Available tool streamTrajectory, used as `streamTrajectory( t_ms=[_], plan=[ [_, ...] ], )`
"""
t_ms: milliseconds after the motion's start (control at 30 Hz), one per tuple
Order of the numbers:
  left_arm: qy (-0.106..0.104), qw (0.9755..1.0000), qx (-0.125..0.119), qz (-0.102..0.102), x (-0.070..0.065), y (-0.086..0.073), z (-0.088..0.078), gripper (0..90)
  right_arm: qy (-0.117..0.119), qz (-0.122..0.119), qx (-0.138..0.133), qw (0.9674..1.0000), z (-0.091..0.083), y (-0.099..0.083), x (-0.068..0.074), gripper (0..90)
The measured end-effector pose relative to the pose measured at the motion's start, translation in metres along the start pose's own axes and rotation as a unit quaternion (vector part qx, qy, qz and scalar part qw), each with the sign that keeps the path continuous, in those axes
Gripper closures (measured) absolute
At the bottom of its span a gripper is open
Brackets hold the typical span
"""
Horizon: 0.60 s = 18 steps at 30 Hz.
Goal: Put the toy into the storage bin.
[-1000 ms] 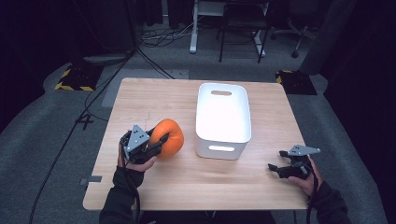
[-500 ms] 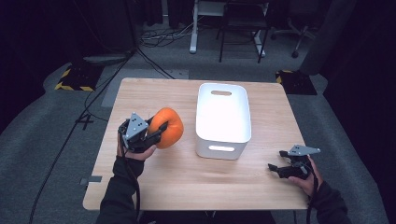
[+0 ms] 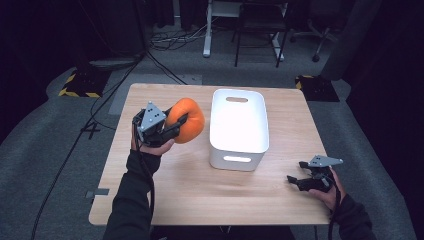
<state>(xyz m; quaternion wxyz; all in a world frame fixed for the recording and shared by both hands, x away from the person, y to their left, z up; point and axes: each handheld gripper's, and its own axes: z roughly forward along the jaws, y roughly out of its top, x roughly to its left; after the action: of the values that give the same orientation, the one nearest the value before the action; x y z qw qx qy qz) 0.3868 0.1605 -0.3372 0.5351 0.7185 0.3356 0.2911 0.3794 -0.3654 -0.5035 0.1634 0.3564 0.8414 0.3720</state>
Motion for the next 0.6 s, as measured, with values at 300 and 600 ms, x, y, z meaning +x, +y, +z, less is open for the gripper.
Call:
streamTrajectory(
  t_ms=[300,600],
  plan=[
    [-0.008,0.9998,-0.011,0.013,-0.003,0.024,0.01,57.5,0.0,0.0,0.0,1.0,0.0,0.0,0.0,16.4],
    [-0.029,0.999,-0.018,0.027,-0.016,0.04,0.023,57.5,0.0,0.0,0.0,1.0,0.0,0.0,0.0,16.4]
  ],
)
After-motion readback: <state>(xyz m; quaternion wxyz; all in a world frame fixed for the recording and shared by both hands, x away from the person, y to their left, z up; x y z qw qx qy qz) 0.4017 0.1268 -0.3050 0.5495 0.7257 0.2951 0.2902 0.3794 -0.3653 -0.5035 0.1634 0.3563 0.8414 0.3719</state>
